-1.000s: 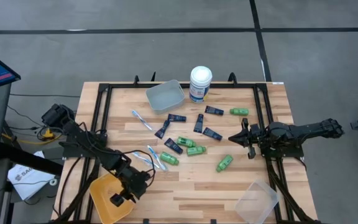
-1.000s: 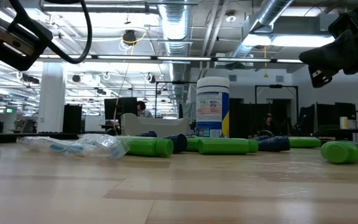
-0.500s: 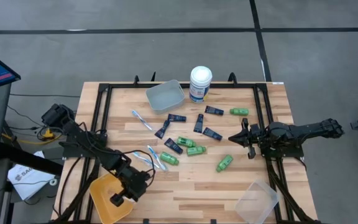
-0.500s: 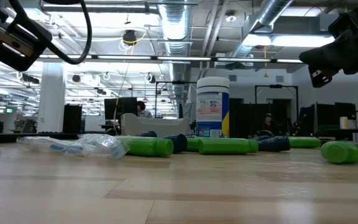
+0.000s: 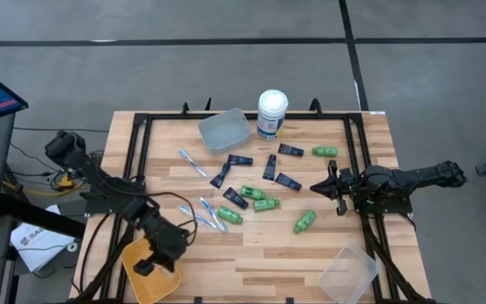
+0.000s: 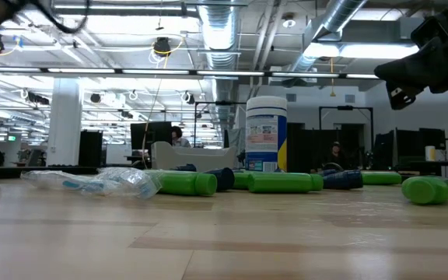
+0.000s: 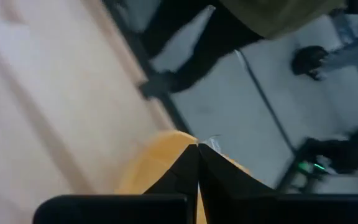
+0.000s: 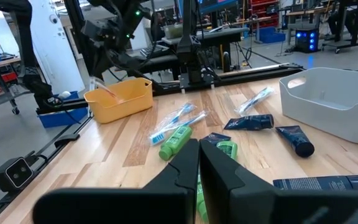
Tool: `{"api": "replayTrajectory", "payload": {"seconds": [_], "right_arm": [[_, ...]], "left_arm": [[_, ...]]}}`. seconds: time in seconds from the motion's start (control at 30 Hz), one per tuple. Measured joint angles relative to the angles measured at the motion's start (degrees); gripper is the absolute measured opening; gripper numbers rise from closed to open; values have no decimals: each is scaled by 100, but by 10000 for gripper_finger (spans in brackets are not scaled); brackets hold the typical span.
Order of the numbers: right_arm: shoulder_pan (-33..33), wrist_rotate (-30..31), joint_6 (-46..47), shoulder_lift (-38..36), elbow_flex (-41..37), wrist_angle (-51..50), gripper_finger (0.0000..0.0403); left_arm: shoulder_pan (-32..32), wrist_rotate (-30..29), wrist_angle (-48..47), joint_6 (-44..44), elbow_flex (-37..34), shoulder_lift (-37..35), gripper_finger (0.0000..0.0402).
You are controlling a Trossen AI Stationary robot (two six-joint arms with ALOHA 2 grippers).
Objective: Pick & Place Travel size toiletries
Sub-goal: Put the orange toothbrush into the yellow bin
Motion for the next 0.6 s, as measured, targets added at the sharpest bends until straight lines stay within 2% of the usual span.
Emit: {"api": "replayTrajectory", "payload": {"seconds": [0.13,0.27,0.6], "right_arm": [[-1,-2,2,0,0,-2,6],[0,-1,0,0,0,-4,6],[0,-2,0,0,0,-7,6]], "left_arm": [[-445,177,-14,-313,0,27,0],[-774,189,-23,-205,0,228,0],[-805,65,-281,-162,0,776,1]]}}
